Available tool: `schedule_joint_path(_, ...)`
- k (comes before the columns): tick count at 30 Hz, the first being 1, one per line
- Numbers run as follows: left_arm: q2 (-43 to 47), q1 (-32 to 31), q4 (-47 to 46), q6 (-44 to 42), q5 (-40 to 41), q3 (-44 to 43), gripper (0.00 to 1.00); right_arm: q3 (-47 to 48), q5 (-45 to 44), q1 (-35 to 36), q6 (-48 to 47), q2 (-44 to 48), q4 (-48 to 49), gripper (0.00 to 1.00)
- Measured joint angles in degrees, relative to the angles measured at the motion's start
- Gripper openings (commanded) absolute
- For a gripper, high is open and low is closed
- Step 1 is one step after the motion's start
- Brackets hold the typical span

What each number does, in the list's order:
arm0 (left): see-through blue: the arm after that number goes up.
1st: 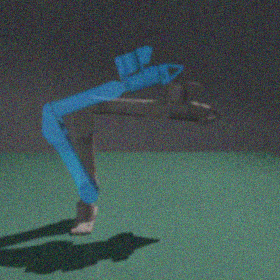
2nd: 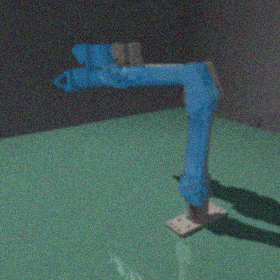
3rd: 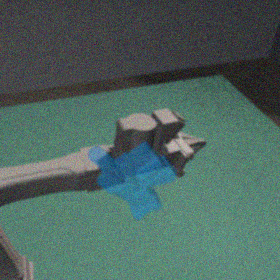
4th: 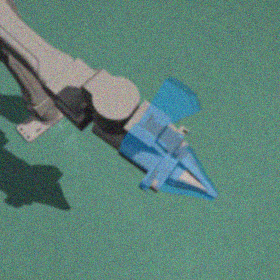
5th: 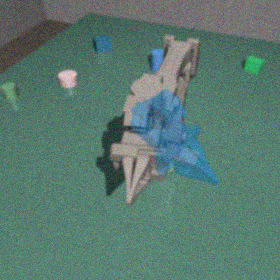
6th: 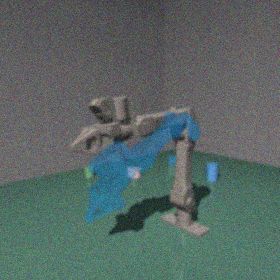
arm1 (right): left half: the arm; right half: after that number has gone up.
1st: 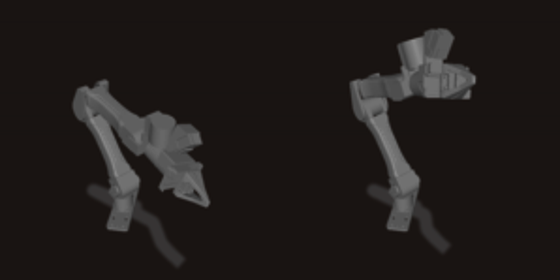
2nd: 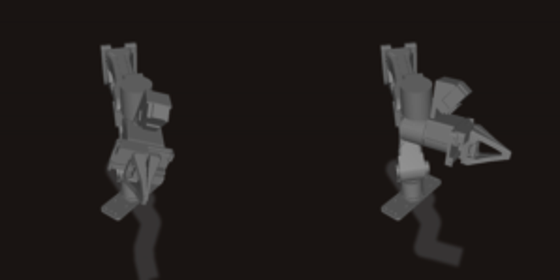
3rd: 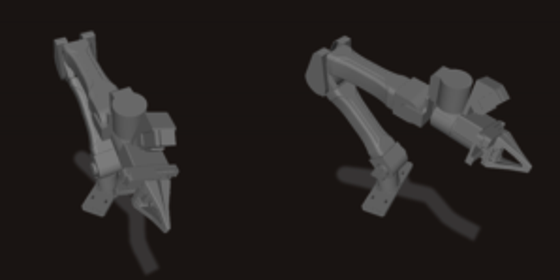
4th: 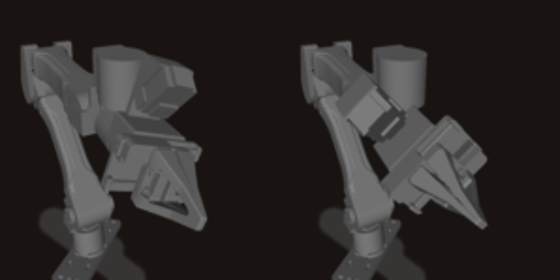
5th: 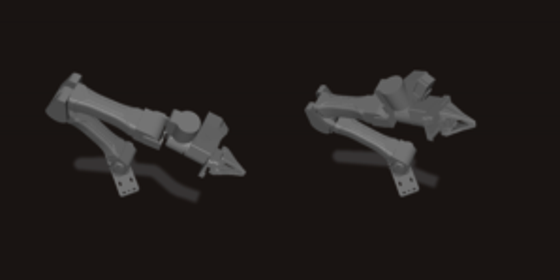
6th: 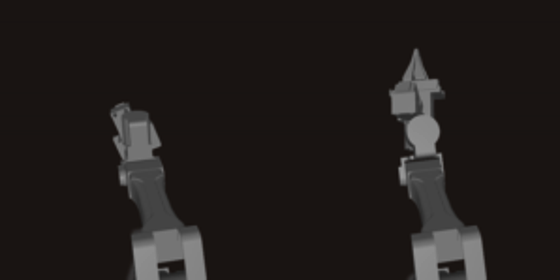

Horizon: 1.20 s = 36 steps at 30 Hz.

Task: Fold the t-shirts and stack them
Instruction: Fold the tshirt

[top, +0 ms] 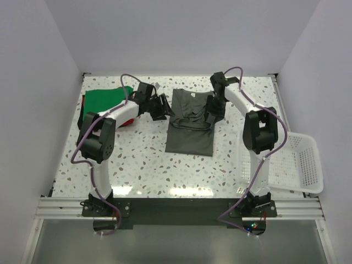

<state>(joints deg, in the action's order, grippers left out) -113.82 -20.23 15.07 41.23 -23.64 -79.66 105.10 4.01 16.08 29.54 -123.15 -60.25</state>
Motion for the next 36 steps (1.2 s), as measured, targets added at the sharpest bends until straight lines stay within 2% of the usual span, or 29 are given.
schedule_joint_path(7, 3.21, 0.22, -0.83, -2.49, 3.02, 1.36, 0.59, 3.48, 0.0, 0.07, -1.79, 1.84, 0.66, 0.53)
schedule_joint_path(14, 10.45, -0.63, -2.6, -3.56, 2.84, 9.51, 0.59, -3.3, 2.27, 3.89, -2.25, 7.89, 2.78, 0.53)
schedule_joint_path(21, 14.05, -5.86, -9.16, -2.4, 1.07, 18.45, 0.59, -11.3, 5.92, 9.6, -0.63, 8.68, 6.95, 0.53)
schedule_joint_path(29, 14.49, -11.19, -18.97, -0.09, -2.43, 24.35, 0.6, -14.19, 6.1, 9.51, 1.88, 8.22, 11.08, 0.53)
schedule_joint_path(36, 12.07, -13.18, -21.7, -1.66, -3.3, 26.14, 0.61, -13.62, 5.6, 9.38, 2.84, 4.55, 13.09, 0.53)
